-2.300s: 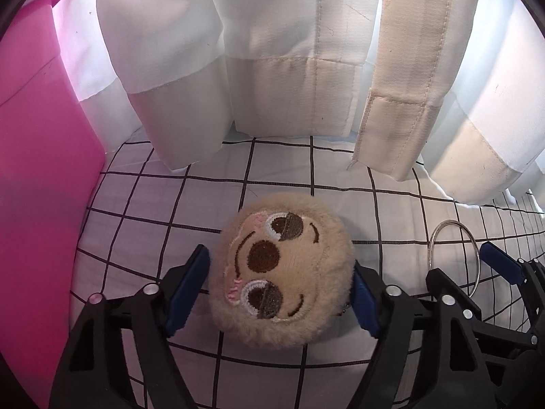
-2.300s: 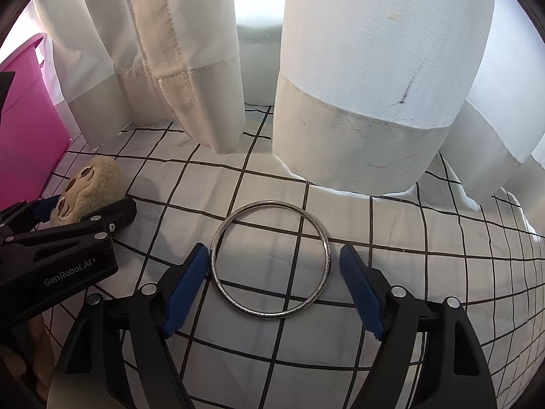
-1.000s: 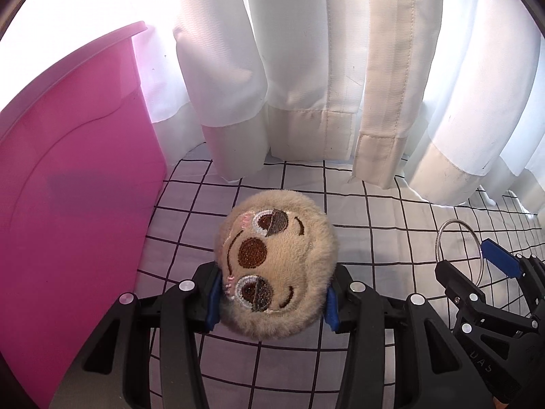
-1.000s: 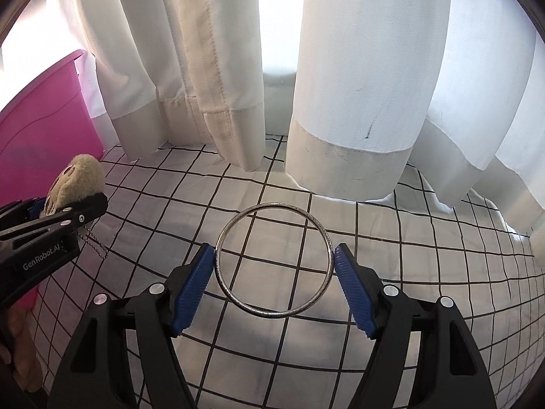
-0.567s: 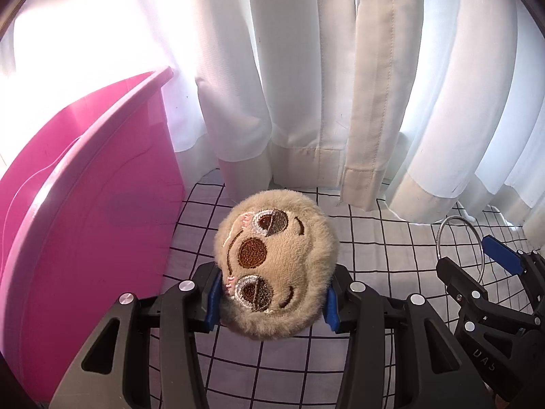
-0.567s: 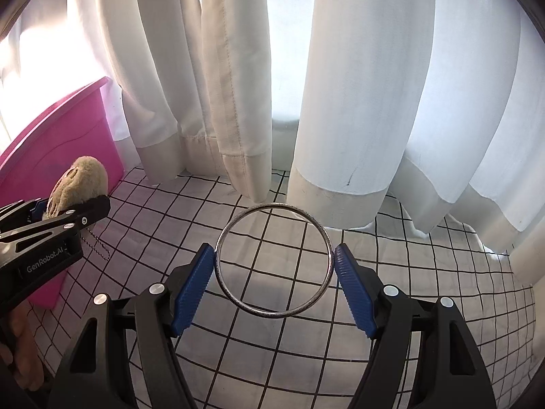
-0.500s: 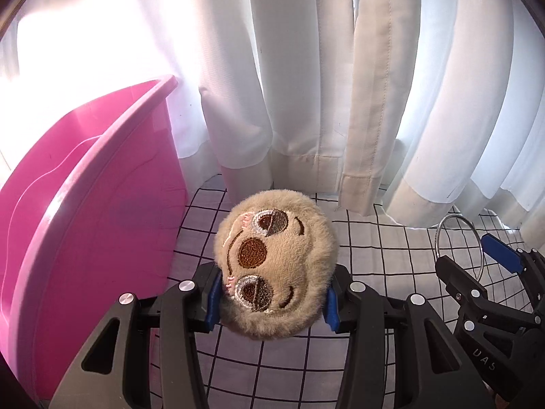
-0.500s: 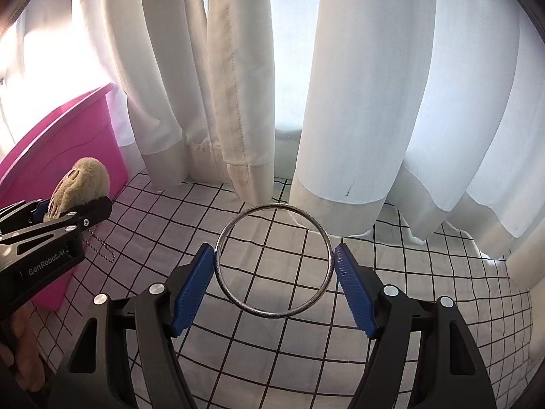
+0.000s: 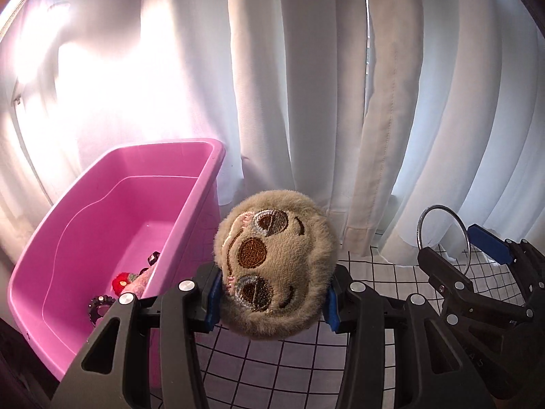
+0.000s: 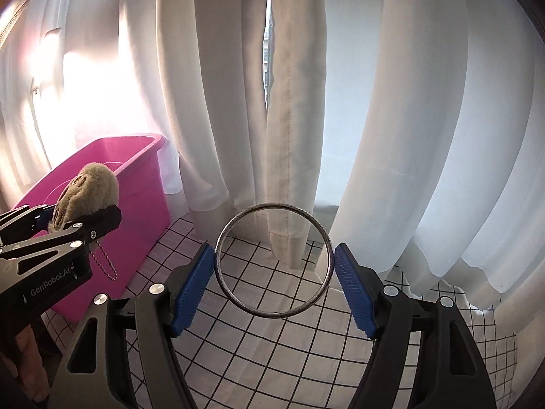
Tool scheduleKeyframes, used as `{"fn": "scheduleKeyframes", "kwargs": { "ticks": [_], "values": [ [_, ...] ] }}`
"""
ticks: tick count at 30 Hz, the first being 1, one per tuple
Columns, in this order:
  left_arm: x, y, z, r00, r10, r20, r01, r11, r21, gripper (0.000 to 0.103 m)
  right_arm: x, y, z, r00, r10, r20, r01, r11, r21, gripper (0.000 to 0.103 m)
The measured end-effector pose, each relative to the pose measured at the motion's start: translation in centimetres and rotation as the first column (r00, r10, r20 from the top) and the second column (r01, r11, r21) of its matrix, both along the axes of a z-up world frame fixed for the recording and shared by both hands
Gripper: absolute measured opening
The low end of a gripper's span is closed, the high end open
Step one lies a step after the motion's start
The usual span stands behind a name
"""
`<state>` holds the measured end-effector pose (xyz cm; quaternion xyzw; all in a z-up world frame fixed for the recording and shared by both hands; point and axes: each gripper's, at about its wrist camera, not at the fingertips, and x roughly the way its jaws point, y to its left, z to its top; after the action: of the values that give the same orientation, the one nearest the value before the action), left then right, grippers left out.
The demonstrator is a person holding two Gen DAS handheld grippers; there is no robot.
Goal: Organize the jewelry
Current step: 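Carry the sloth keychain and silver ring over the pink tub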
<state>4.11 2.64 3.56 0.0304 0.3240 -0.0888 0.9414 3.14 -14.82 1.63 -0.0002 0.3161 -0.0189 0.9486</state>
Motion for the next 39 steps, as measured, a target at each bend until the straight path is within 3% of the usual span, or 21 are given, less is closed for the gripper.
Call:
{"fn": "scheduleKeyframes", "kwargs": {
  "ticks": [20,28,39],
  "values": [
    [0.1,9.8,5.0,0.974,0.209,0.085,-0.205,0.978,-0.048,0.044,3.6,10.4,5.1,0.968,0.228,0.101,-0.226,0.974,-0.027,0.070],
    [0.6,15.3,5.2,0.949,0.307,0.068,-0.305,0.951,-0.045,0.045,5.7,15.7,5.5,0.941,0.323,0.100,-0.322,0.946,-0.021,0.070],
    [2.5,20.5,2.8,0.916,0.400,-0.011,-0.400,0.916,-0.038,0.045,8.7,21.8,4.3,0.911,0.410,0.041,-0.410,0.912,-0.001,0.070]
  ]
}}
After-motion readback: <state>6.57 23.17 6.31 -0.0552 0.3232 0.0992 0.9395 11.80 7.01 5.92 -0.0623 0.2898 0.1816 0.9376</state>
